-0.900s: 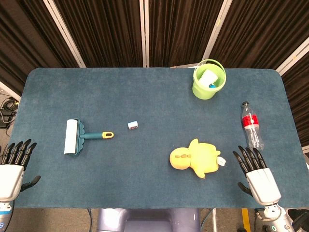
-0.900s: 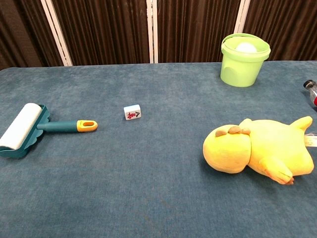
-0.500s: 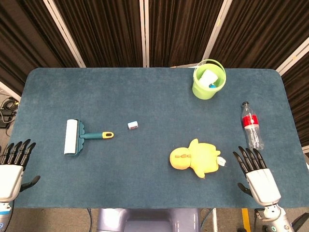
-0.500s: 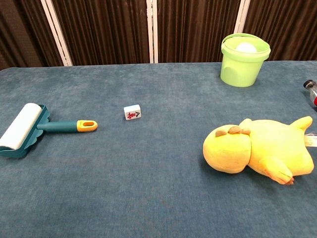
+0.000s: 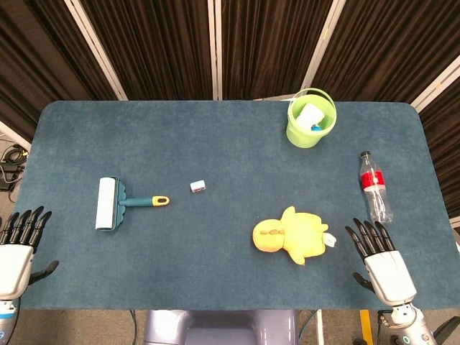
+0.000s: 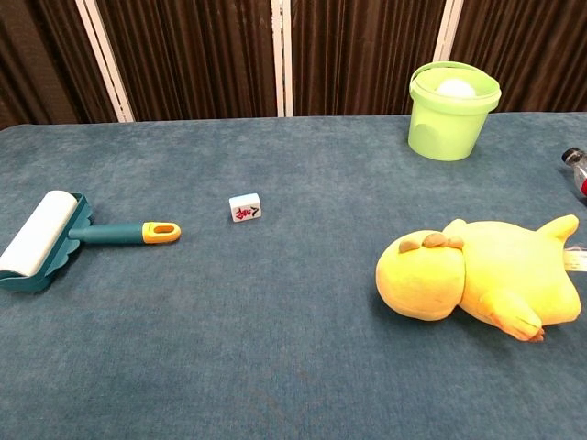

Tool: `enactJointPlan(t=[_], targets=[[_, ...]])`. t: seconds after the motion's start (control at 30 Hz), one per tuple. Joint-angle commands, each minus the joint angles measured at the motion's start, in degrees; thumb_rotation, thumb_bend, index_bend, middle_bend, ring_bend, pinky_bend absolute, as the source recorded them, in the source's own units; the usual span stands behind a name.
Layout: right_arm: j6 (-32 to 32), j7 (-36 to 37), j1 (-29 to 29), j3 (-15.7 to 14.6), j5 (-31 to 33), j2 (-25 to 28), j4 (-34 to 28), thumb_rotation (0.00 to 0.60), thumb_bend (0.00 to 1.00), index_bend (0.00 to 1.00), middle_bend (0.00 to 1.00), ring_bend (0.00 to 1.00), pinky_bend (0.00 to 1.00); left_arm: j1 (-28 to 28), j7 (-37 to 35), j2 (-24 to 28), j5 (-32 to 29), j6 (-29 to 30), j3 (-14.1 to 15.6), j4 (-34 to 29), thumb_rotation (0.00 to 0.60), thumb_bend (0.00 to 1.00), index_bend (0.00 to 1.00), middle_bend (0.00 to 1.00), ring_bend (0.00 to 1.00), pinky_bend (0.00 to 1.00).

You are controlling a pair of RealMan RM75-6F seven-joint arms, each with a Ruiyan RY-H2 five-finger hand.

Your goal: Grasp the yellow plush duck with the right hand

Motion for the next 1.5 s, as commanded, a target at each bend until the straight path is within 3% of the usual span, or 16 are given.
enactJointPlan(t=[0.03, 0.57, 0.9, 1.07, 1.5], targets=[[-0.04, 0.30, 0.13, -0.02, -0.15, -0.08, 0.09, 0.600, 0.19, 0.00, 0.00, 0.00, 0.00, -0.03, 0.14, -0.03, -0.15, -0.16, -0.05, 0.00, 0.600, 0.12, 0.00, 0.00, 0.00, 0.00], [-1.16, 1.09, 1.39, 0.17, -0.70, -1.33, 0.80, 0.600, 0.28, 0.00, 0.00, 0.00, 0.00, -0.05, -0.13, 0.27, -1.46, -0.51, -0.73, -0.38, 0.600, 0.12, 0.00, 0.00, 0.00, 0.00], [-8.10, -5.86, 5.69, 1.19, -1.30, -5.69, -4.58, 0.600, 0.80, 0.00, 0.00, 0.00, 0.00, -0.32, -0.04, 0.41, -2.60, -1.42, -1.11, -0.59, 0.600, 0.12, 0.00, 0.00, 0.00, 0.00], [-11.63, -10.72, 7.12, 1.98, 0.67, -10.07, -5.95, 0.600, 0.98, 0.00, 0.00, 0.00, 0.00, -0.43, -0.64, 0.63, -3.22, -1.78, -1.34, -0.57, 0.600, 0.12, 0.00, 0.00, 0.00, 0.00], [-13.89, -17.61, 9.24, 6.19, 6.95, -23.42, 0.93, 0.600, 1.00, 0.00, 0.00, 0.00, 0.00, -0.79, 0.72, 0.55, -4.44, -3.16, -1.38, -0.80, 0.600, 0.12, 0.00, 0.00, 0.00, 0.00]])
